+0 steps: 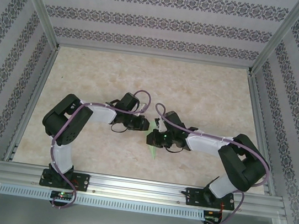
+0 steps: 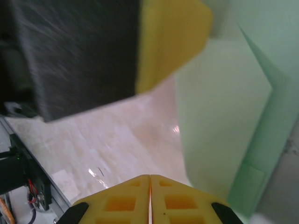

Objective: Fold a paper plane with a square sheet of paper (pick it up from the middle)
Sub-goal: Fold the wing for the fifth time at the center of the table.

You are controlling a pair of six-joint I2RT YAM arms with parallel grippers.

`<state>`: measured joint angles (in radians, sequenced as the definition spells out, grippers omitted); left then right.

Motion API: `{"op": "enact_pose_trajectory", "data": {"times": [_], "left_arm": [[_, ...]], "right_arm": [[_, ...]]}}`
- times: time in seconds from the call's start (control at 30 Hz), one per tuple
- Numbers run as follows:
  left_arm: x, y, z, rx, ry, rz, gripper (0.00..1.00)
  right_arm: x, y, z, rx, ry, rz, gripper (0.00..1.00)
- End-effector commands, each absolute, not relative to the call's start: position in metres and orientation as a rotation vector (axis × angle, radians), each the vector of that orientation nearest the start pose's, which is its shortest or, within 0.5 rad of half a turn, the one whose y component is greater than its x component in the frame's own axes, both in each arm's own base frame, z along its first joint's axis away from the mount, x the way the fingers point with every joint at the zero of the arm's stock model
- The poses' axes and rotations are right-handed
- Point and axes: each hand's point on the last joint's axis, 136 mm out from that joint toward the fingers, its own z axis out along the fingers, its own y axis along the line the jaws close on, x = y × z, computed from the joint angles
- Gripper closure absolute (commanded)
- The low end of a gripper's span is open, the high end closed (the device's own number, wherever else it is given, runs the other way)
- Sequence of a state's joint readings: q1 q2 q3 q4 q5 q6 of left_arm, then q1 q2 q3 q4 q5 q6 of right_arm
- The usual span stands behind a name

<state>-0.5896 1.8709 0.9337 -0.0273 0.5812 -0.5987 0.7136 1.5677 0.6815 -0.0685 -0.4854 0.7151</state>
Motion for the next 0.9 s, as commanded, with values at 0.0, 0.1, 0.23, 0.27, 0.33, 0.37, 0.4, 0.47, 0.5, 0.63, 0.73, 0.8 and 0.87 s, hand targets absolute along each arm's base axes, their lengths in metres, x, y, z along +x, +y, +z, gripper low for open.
{"op": "enact_pose_trajectory", "data": {"times": [0.0, 0.1, 0.23, 0.27, 0.33, 0.37, 0.4, 0.47, 0.5, 0.63, 0.73, 0.8, 0.87], "left_arm": [[0.290, -0.307, 0.011, 0.258, 2.757, -1.103, 0.77], [0.291, -0.309, 0.012, 0.258, 2.753, -1.112, 0.77], [0.293, -0.306, 0.011, 0.247, 2.759, -1.077, 0.78], [0.293, -0.305, 0.011, 0.244, 2.759, -1.073, 0.78], [0.293, -0.303, 0.009, 0.236, 2.767, -1.059, 0.80], [0.293, -0.302, 0.007, 0.229, 2.770, -1.047, 0.80], [0.293, -0.301, 0.006, 0.220, 2.777, -1.039, 0.81], [0.294, -0.301, 0.004, 0.215, 2.783, -1.030, 0.81], [0.294, -0.300, 0.003, 0.209, 2.786, -1.025, 0.81], [0.293, -0.296, -0.003, 0.189, 2.811, -0.987, 0.82], [0.293, -0.294, -0.006, 0.184, 2.821, -0.975, 0.83], [0.292, -0.295, -0.006, 0.183, 2.820, -0.976, 0.83], [0.292, -0.294, -0.007, 0.181, 2.825, -0.973, 0.83]], "right_arm": [[0.224, 0.296, 0.041, -0.197, 2.766, 1.073, 0.91], [0.229, 0.299, 0.030, -0.166, 2.788, 1.060, 0.91], [0.222, 0.296, 0.008, -0.141, 2.839, 1.055, 0.91], [0.219, 0.295, 0.003, -0.132, 2.849, 1.066, 0.90], [0.213, 0.293, -0.003, -0.121, 2.875, 1.076, 0.90], [0.211, 0.293, -0.004, -0.119, 2.879, 1.084, 0.90], [0.209, 0.294, -0.001, -0.119, 2.871, 1.109, 0.90], [0.209, 0.295, 0.008, -0.120, 2.840, 1.144, 0.90], [0.209, 0.295, 0.014, -0.121, 2.828, 1.145, 0.90], [0.205, 0.289, 0.024, -0.113, 2.808, 1.150, 0.89], [0.196, 0.276, 0.009, -0.083, 2.851, 1.106, 0.89], [0.187, 0.273, 0.001, -0.083, 2.884, 1.113, 0.89], [0.180, 0.273, 0.001, -0.091, 2.891, 1.125, 0.89]]}}
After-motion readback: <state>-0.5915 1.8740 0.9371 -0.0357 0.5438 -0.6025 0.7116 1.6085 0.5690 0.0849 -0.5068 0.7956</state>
